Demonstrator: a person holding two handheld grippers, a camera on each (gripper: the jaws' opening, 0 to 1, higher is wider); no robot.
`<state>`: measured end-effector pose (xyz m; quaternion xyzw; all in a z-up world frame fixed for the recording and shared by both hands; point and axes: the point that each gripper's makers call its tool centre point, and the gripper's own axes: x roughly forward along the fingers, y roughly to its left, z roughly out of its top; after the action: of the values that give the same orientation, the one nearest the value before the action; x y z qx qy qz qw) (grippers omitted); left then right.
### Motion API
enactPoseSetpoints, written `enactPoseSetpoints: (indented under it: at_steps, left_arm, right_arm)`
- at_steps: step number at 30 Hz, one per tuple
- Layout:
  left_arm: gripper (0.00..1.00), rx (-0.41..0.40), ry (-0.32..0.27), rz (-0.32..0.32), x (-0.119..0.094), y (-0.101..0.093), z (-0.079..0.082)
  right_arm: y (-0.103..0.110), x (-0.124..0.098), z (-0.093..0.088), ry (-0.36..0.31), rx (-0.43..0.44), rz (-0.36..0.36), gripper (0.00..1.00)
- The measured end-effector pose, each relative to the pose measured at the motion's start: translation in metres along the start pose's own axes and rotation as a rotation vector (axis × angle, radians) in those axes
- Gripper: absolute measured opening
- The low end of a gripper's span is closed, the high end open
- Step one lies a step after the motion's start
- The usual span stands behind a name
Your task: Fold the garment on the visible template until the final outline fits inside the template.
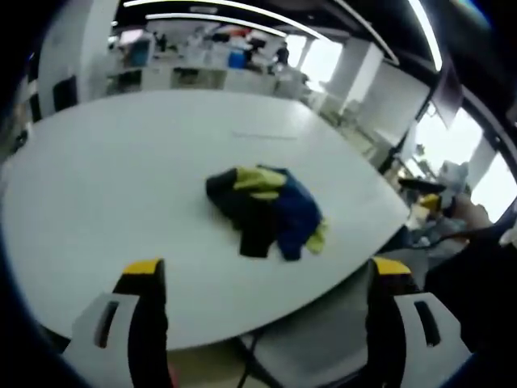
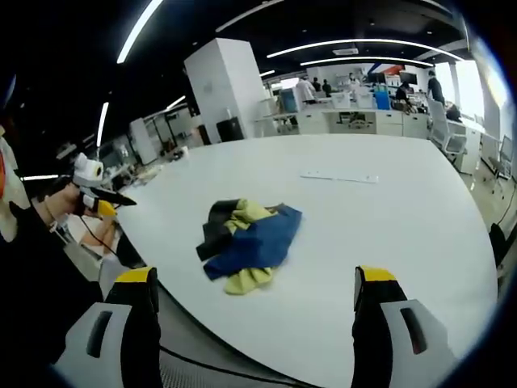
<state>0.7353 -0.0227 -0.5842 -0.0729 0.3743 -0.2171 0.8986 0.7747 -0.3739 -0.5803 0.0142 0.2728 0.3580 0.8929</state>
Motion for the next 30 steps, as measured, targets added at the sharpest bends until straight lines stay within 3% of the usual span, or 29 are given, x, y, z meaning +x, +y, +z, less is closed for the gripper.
enactPoseSetpoints:
  at_steps: [30]
  left_arm:
    - [1.0,-0.003,0.006,0.004,-0.0002,0.0009,-0.0024]
  right_arm:
    - [0.0002,0.0002,-0.0057,0.027,-0.018,-0.007,1.0]
